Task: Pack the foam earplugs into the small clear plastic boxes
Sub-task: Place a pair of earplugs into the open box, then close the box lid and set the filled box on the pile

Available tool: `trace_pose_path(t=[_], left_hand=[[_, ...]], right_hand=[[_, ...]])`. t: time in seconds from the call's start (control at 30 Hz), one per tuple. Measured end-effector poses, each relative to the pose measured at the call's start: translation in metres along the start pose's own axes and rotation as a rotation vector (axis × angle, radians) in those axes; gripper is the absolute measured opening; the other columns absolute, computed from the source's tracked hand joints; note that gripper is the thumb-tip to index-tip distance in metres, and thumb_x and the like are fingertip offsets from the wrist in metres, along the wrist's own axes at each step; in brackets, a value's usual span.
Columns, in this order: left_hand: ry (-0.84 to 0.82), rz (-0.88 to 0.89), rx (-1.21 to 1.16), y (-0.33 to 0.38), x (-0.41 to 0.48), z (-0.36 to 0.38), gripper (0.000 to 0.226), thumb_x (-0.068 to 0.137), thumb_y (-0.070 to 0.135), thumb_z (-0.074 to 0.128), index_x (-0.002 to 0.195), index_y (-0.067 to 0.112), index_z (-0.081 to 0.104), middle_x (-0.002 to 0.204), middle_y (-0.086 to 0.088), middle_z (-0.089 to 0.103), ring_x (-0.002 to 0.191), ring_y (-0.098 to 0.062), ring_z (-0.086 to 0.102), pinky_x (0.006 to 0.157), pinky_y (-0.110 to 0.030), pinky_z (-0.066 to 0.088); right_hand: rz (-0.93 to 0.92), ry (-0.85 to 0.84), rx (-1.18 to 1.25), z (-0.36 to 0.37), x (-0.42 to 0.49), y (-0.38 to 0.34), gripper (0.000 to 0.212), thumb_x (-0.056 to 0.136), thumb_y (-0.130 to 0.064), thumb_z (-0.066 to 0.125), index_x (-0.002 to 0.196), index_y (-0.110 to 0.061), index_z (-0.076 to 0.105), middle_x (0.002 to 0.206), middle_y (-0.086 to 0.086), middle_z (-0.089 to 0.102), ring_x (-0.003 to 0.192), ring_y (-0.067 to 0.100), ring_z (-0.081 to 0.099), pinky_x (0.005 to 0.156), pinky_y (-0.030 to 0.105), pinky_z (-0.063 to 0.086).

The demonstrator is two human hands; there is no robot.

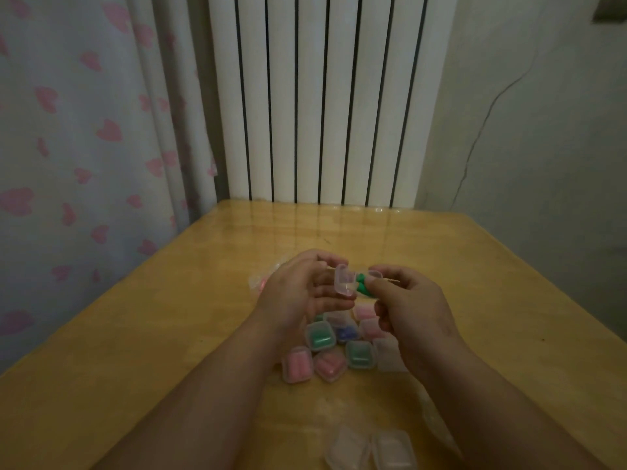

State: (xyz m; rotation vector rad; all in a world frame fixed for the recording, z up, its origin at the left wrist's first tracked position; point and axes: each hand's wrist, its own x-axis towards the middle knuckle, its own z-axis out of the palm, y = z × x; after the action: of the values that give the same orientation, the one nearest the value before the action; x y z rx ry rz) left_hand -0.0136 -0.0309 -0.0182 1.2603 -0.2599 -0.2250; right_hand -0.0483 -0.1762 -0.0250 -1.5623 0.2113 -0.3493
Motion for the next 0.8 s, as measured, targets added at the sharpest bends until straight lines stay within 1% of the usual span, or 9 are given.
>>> trace_pose_path(t=[0.07, 0.2, 0.3, 0.37, 0.4, 0.47, 0.53, 0.63, 0.8], left_hand=[[-0.028, 0.027, 0.043, -0.002, 0.001, -0.002, 0.028, 0.097, -0.002, 0.041, 0.098, 0.006, 0.068, 0.093, -0.019, 0.069, 0.073, -0.025, 0.068, 0.065, -0.034, 0.058], [-0.050, 0.104, 0.303, -0.006, 0.000, -0.004, 0.030, 0.090, -0.005, 0.059, 0.098, 0.020, 0.074, 0.099, -0.004, 0.072, 0.082, -0.015, 0.070, 0.071, -0.029, 0.058], [-0.012, 0.102, 0.301, -0.006, 0.001, -0.006, 0.027, 0.088, -0.002, 0.064, 0.101, 0.020, 0.074, 0.104, -0.005, 0.072, 0.086, -0.018, 0.072, 0.074, -0.028, 0.058], [0.014, 0.116, 0.312, -0.006, 0.001, -0.007, 0.029, 0.086, -0.001, 0.067, 0.103, 0.021, 0.074, 0.101, -0.003, 0.072, 0.084, -0.019, 0.072, 0.075, -0.031, 0.059], [0.021, 0.125, 0.319, -0.006, 0.001, -0.008, 0.030, 0.085, -0.001, 0.069, 0.105, 0.021, 0.073, 0.099, -0.002, 0.072, 0.085, -0.018, 0.071, 0.076, -0.033, 0.059], [0.012, 0.141, 0.331, -0.006, 0.000, -0.007, 0.032, 0.084, 0.001, 0.071, 0.108, 0.022, 0.071, 0.098, -0.002, 0.071, 0.088, -0.019, 0.071, 0.076, -0.033, 0.059], [0.012, 0.164, 0.337, -0.006, 0.000, -0.006, 0.031, 0.084, 0.002, 0.071, 0.105, 0.024, 0.071, 0.100, -0.002, 0.071, 0.088, -0.018, 0.070, 0.072, -0.030, 0.057], [0.123, 0.213, 0.369, -0.005, 0.003, -0.006, 0.029, 0.087, 0.001, 0.065, 0.097, 0.027, 0.072, 0.097, 0.001, 0.070, 0.082, -0.013, 0.066, 0.064, -0.025, 0.052], [0.304, 0.281, 0.482, -0.006, 0.008, -0.011, 0.029, 0.088, 0.003, 0.062, 0.084, 0.030, 0.070, 0.087, 0.006, 0.069, 0.079, -0.015, 0.062, 0.062, -0.030, 0.050]], right_hand=[[-0.014, 0.005, -0.011, 0.001, -0.001, 0.001, 0.011, 0.087, -0.016, 0.068, 0.098, -0.018, 0.067, 0.072, 0.004, 0.063, 0.048, 0.007, 0.052, 0.042, 0.023, 0.042], [0.013, -0.038, 0.034, 0.005, -0.003, 0.003, 0.015, 0.085, -0.021, 0.073, 0.097, -0.017, 0.065, 0.068, 0.007, 0.063, 0.053, 0.012, 0.055, 0.047, 0.028, 0.047], [0.047, -0.064, 0.111, 0.004, -0.003, 0.000, 0.010, 0.091, -0.021, 0.064, 0.099, -0.015, 0.070, 0.075, 0.010, 0.068, 0.060, 0.015, 0.061, 0.057, 0.031, 0.053], [0.055, -0.086, 0.146, 0.004, -0.004, -0.003, 0.020, 0.096, -0.026, 0.055, 0.098, -0.014, 0.071, 0.082, 0.012, 0.070, 0.065, 0.018, 0.062, 0.060, 0.032, 0.053], [0.039, -0.093, 0.101, 0.004, -0.006, -0.004, 0.022, 0.096, -0.030, 0.055, 0.097, -0.016, 0.071, 0.084, 0.011, 0.070, 0.066, 0.018, 0.062, 0.060, 0.032, 0.052], [-0.032, -0.093, -0.054, 0.003, -0.008, -0.005, 0.019, 0.091, -0.036, 0.061, 0.101, -0.022, 0.069, 0.088, 0.003, 0.070, 0.066, 0.011, 0.063, 0.056, 0.023, 0.051], [-0.085, -0.080, -0.132, 0.001, -0.009, -0.004, 0.019, 0.088, -0.034, 0.065, 0.106, -0.026, 0.066, 0.090, -0.004, 0.069, 0.067, 0.003, 0.064, 0.050, 0.014, 0.047], [-0.115, -0.002, -0.189, -0.004, -0.004, -0.004, 0.014, 0.089, -0.027, 0.067, 0.101, -0.021, 0.071, 0.088, -0.002, 0.070, 0.070, 0.004, 0.061, 0.045, 0.013, 0.044], [-0.144, 0.061, -0.260, -0.010, 0.003, -0.005, 0.006, 0.086, -0.025, 0.070, 0.089, -0.020, 0.072, 0.081, -0.006, 0.068, 0.071, 0.003, 0.058, 0.059, 0.022, 0.041]])
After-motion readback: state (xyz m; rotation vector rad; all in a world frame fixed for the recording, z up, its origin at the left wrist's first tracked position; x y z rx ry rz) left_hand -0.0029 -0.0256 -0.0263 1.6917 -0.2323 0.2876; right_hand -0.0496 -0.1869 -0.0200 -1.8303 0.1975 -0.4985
